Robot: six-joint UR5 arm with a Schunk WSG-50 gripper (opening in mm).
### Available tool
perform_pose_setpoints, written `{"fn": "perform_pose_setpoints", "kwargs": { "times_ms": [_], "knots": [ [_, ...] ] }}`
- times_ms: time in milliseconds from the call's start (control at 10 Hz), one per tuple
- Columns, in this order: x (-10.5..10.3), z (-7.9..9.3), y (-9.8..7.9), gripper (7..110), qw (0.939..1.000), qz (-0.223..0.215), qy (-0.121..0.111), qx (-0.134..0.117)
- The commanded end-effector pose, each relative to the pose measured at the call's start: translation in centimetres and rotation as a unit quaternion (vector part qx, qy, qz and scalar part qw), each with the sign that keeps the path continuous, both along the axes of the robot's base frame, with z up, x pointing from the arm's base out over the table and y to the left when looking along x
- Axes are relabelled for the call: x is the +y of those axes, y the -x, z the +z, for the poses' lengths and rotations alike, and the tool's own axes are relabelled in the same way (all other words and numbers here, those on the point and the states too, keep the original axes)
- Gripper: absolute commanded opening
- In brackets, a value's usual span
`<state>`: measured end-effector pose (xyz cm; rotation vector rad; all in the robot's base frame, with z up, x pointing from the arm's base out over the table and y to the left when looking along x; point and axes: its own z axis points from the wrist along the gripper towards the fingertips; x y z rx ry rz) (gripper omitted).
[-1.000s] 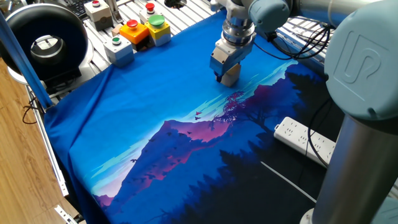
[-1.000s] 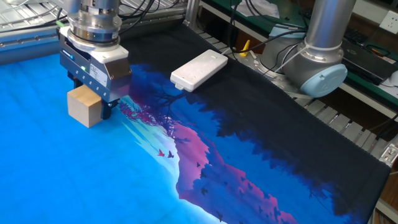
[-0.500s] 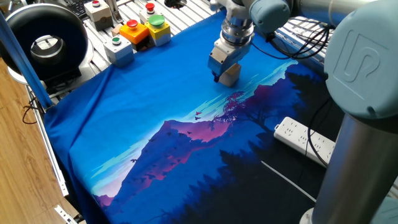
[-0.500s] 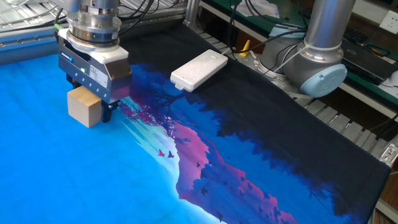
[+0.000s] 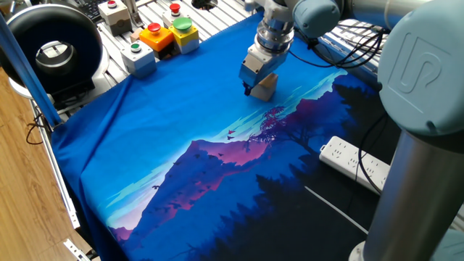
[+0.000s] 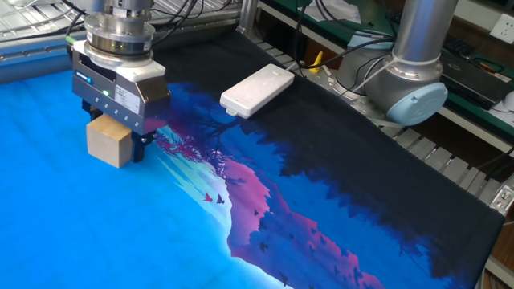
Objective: Pick up the small block on the left and move it to the right
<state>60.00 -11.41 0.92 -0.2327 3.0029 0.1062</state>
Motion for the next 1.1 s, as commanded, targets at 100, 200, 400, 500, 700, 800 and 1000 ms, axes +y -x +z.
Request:
{"fn": "perform_pose_setpoints", "kwargs": {
  "times_ms": [100,200,400,500,700,800,1000],
  "knots": [
    [-0.9,0.0,-0.4,88,0.9999,0.003,0.013,-0.004],
    [-1.4,-0.2,0.0,66,0.9997,-0.003,0.023,0.005],
    [-1.7,-0.3,0.3,66,0.9995,-0.005,0.030,0.012],
    [-2.0,-0.3,0.3,66,0.9993,-0.002,0.036,0.014],
    [-2.1,-0.3,0.5,22,0.9991,-0.002,0.039,0.017],
    [-2.2,-0.4,0.5,22,0.9990,-0.005,0.041,0.017],
    [-2.5,-0.4,0.8,7,0.9985,-0.012,0.049,0.023]
  ]
}}
